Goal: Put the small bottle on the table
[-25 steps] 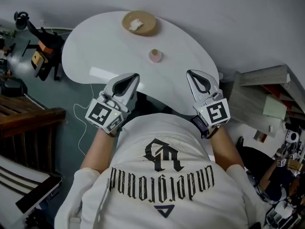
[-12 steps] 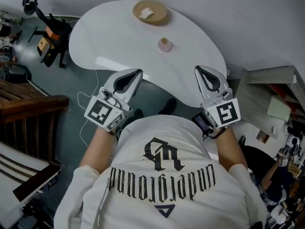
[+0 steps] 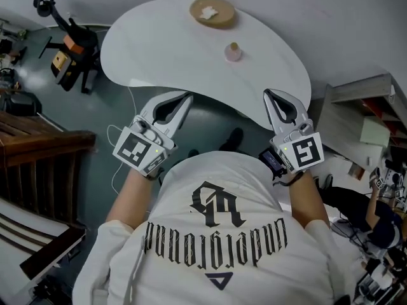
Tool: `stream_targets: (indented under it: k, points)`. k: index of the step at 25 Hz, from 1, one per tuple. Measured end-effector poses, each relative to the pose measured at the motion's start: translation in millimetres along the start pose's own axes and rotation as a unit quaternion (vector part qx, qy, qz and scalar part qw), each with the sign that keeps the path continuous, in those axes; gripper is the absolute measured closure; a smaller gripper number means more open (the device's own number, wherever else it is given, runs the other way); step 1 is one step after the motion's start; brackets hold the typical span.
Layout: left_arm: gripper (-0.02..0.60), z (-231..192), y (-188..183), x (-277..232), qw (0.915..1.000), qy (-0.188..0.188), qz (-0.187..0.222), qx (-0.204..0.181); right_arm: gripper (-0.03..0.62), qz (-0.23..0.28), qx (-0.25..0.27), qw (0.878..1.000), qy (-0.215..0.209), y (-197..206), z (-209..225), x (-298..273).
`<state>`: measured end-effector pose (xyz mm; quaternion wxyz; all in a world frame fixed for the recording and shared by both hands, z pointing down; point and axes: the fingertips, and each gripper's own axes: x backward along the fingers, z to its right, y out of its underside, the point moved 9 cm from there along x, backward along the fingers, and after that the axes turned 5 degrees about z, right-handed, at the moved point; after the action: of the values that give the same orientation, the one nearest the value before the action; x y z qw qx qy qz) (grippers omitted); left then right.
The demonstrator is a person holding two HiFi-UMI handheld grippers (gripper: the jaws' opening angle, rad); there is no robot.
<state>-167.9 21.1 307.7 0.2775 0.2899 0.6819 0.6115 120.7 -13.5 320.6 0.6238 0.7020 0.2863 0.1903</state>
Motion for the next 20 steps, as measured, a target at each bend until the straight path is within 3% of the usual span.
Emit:
stream_targets:
  k: [11,20]
  points:
    - [0.575,7,9,122,0.9990,0.042,0.012,0.001,0.591,-0.008,0.000,0.999,0.039,-17,-135,16]
    - [0.575,19,12,171,0.9961,0.085,0.020,0.012,0.591,-0.028,0.003,0.998,0.063,-33,-209,40]
